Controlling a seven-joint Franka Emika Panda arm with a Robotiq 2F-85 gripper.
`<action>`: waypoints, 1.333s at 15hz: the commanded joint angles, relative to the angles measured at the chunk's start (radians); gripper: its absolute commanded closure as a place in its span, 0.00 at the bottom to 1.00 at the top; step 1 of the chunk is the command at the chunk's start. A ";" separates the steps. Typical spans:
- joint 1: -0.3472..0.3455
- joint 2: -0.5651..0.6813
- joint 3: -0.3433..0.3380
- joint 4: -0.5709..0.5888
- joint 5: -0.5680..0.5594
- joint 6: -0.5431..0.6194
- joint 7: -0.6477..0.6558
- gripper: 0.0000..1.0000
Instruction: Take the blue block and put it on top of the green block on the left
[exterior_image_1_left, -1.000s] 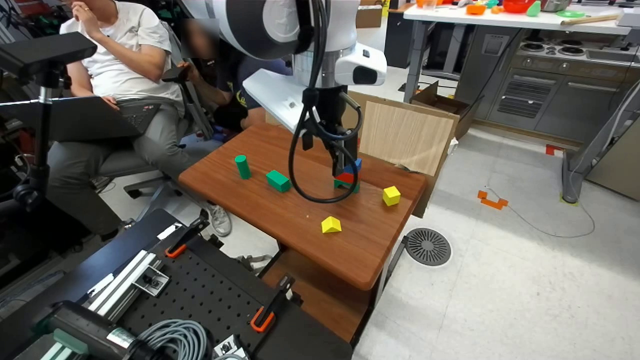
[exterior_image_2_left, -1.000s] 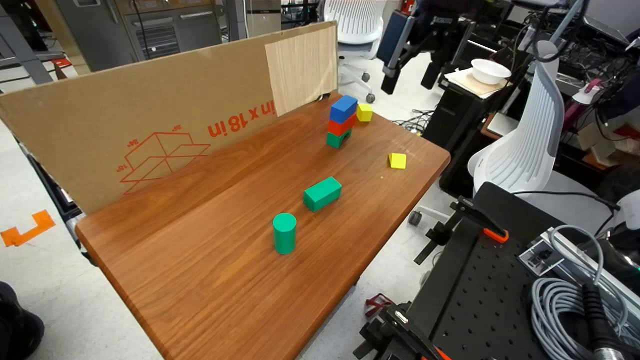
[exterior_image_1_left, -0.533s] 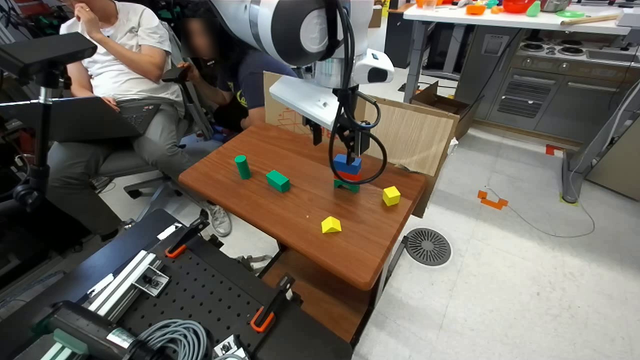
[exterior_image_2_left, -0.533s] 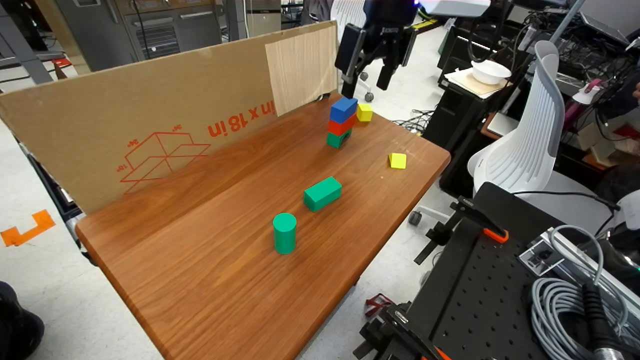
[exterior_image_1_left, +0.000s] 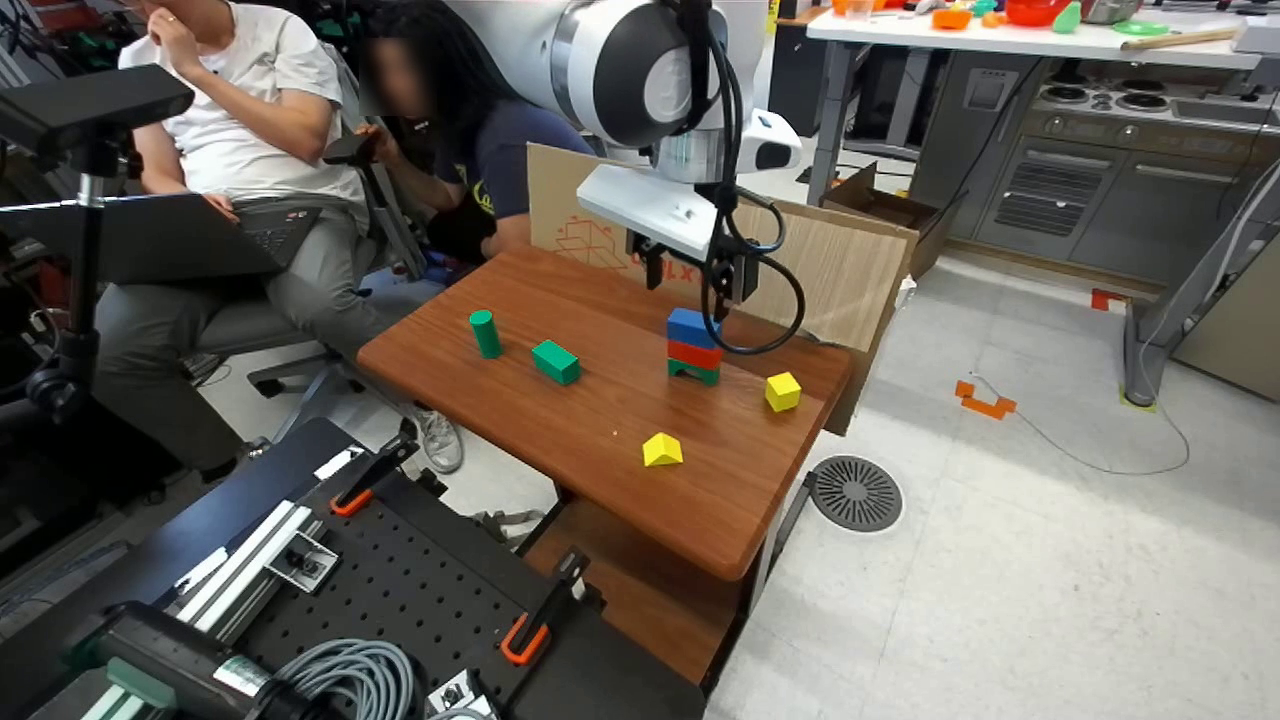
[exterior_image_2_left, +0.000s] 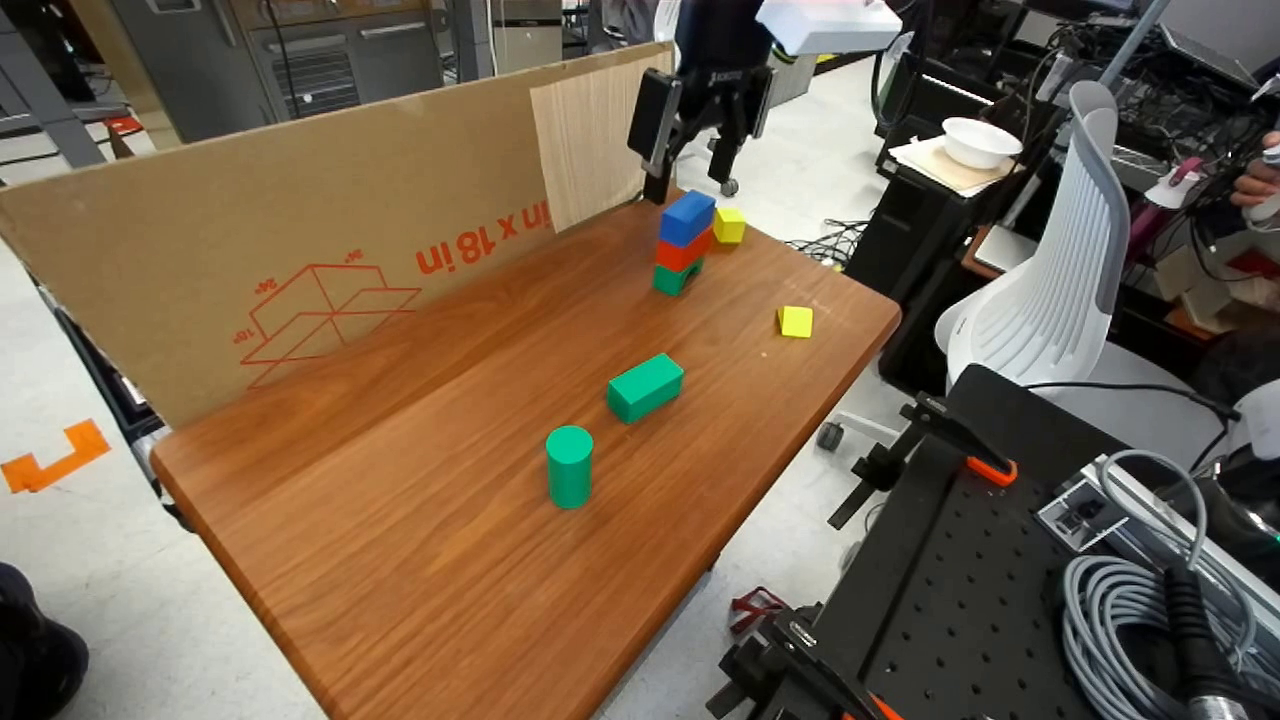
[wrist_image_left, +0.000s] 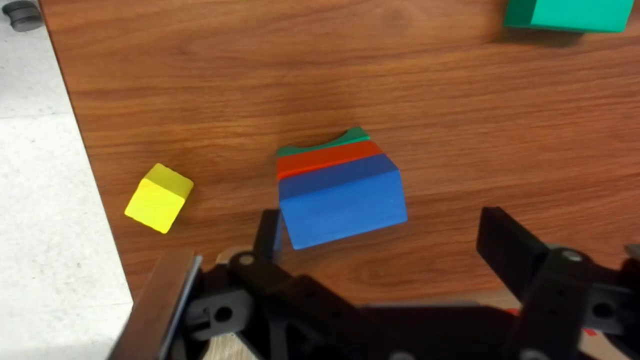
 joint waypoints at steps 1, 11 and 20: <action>-0.008 0.069 0.006 0.094 -0.034 -0.044 0.004 0.00; 0.010 0.144 -0.003 0.183 -0.109 -0.116 0.019 0.00; 0.032 0.149 -0.012 0.193 -0.192 -0.114 0.053 0.58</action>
